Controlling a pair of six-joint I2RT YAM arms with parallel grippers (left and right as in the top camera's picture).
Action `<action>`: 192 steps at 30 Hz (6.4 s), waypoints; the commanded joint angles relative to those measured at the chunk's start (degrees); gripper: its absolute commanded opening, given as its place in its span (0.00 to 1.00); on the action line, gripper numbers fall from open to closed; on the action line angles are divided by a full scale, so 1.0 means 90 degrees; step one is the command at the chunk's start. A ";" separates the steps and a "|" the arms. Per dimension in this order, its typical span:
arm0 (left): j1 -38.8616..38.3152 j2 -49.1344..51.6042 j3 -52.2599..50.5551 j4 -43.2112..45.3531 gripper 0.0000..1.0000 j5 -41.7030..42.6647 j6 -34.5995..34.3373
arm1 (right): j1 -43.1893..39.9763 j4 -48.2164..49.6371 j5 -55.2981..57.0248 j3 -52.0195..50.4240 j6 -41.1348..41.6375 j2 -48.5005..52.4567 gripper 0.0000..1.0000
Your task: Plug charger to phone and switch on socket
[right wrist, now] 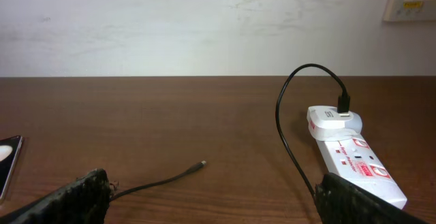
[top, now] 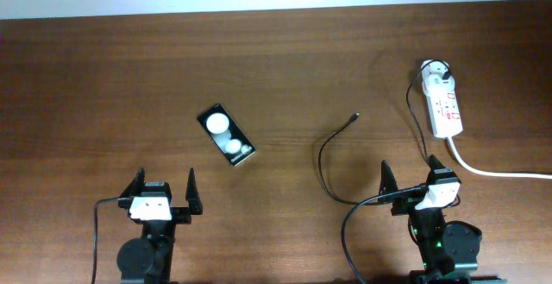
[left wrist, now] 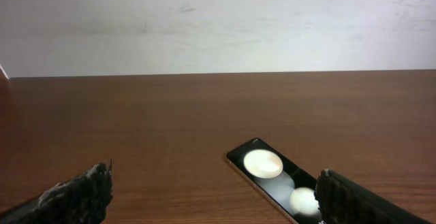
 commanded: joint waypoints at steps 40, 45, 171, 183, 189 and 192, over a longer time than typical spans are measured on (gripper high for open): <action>0.0041 0.0381 -0.0017 -0.0029 0.99 0.0175 -0.0216 | 0.0034 0.0015 0.0056 -0.0061 0.0022 -0.0061 0.99; 0.0041 0.0381 -0.0017 -0.0029 0.99 0.0175 -0.0216 | 0.0034 0.0015 0.0053 -0.0061 0.0022 -0.0061 0.99; -0.1605 1.3559 1.6174 -1.0248 0.53 -0.0976 -0.3194 | 0.0034 0.0015 0.0056 -0.0061 0.0022 -0.0061 0.99; -0.1605 0.9496 1.5419 -1.0248 0.53 -0.0976 -0.2783 | 0.0034 0.0015 0.0053 -0.0061 0.0022 -0.0061 0.99; -0.1598 0.8330 1.2245 -0.9925 0.53 -0.1209 -0.3801 | 0.0034 0.0015 0.0056 -0.0061 0.0022 -0.0061 0.99; -0.1600 0.8376 1.0851 -0.8750 0.53 -0.0673 -0.3891 | 0.0034 0.0015 0.0053 -0.0061 0.0022 -0.0061 0.99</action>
